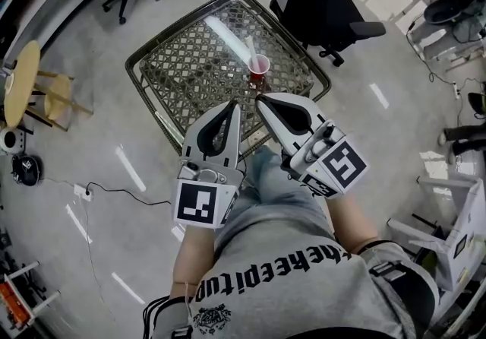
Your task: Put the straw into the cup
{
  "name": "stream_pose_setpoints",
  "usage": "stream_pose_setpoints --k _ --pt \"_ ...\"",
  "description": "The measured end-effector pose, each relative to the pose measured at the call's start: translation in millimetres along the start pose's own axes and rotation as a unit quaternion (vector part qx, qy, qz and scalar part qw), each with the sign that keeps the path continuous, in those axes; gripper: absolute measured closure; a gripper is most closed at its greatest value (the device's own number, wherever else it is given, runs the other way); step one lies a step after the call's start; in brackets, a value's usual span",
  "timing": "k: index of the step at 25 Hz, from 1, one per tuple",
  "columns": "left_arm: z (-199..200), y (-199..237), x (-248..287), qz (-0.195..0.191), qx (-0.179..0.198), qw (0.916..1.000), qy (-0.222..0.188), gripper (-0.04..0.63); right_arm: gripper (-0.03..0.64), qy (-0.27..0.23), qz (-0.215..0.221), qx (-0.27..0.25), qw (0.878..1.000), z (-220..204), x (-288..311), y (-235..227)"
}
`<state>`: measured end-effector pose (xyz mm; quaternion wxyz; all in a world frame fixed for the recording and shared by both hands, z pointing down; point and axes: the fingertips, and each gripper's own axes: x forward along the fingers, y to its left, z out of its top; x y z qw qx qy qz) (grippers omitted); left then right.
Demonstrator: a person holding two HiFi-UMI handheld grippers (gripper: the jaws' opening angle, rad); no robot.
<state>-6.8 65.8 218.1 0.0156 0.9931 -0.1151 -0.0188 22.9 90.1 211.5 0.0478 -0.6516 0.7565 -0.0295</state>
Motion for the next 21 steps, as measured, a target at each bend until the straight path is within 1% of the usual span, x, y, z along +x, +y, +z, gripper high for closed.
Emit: stream_pose_setpoints --k 13,21 --pt "13.7 -1.0 -15.2 0.004 0.002 0.9999 -0.016 0.572 0.62 -0.014 0.007 -0.009 1.0 12.9 1.3 17.9" --pt "15.9 9.4 -23.0 0.003 -0.003 0.9997 -0.023 0.572 0.62 -0.016 0.007 -0.014 1.0 12.4 13.0 26.3"
